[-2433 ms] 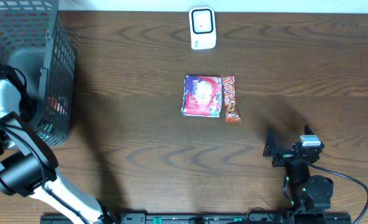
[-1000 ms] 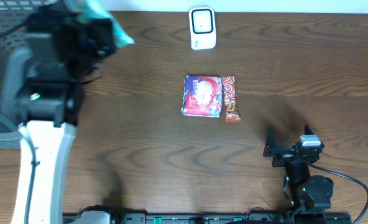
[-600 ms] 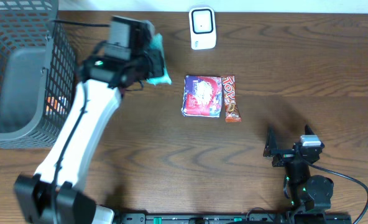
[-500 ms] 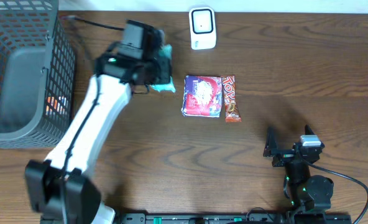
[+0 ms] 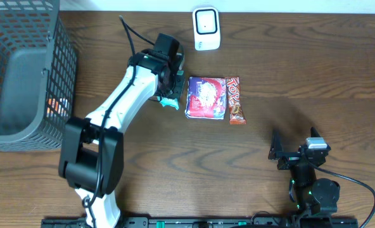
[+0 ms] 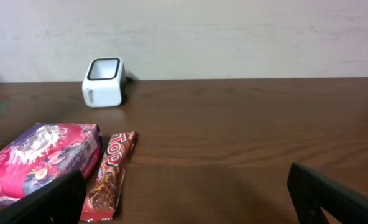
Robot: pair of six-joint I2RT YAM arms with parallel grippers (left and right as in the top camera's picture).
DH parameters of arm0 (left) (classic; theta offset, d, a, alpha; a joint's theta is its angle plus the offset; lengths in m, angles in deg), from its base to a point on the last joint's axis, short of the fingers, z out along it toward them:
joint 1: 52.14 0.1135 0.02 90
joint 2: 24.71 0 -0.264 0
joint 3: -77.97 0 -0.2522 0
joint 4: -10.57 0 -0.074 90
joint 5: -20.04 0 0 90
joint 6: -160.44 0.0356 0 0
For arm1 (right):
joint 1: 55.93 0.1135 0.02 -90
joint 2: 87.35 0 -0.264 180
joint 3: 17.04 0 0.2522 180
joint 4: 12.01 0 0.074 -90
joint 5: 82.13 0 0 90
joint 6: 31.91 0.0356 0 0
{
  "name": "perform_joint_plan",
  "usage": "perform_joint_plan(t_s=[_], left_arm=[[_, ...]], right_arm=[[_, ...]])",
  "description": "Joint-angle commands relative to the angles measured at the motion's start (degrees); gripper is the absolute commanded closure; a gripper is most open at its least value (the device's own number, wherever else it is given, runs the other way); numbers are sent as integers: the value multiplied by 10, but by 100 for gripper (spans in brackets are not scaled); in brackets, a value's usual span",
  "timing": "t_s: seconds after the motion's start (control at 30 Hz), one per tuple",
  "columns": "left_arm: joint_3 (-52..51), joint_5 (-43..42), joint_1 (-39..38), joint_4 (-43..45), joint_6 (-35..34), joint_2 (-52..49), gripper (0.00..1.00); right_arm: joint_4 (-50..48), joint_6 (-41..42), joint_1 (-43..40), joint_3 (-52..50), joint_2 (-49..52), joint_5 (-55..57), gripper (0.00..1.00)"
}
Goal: Scan the item barcode
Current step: 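Carry the green wipes pack toward the scanner beside the pink pack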
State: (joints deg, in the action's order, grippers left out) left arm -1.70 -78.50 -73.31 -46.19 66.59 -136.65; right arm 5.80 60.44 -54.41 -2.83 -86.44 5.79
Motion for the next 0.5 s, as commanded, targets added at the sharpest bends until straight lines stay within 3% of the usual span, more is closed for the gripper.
perform_joint_plan(t_s=[0.0, 0.33, 0.37, 0.47], left_arm=[[9, 30, 2, 2, -28, -20, 92], [8, 30, 2, 14, -42, -57, 91], [8, 30, 2, 16, -42, -57, 87], [8, 30, 2, 24, -42, -57, 60]], right_arm=[[2, 4, -2, -1, -2, 0, 1], [2, 4, -2, -1, -2, 1, 1], [2, 4, -2, -1, -2, 1, 1], [2, 4, -2, -1, -2, 1, 1]])
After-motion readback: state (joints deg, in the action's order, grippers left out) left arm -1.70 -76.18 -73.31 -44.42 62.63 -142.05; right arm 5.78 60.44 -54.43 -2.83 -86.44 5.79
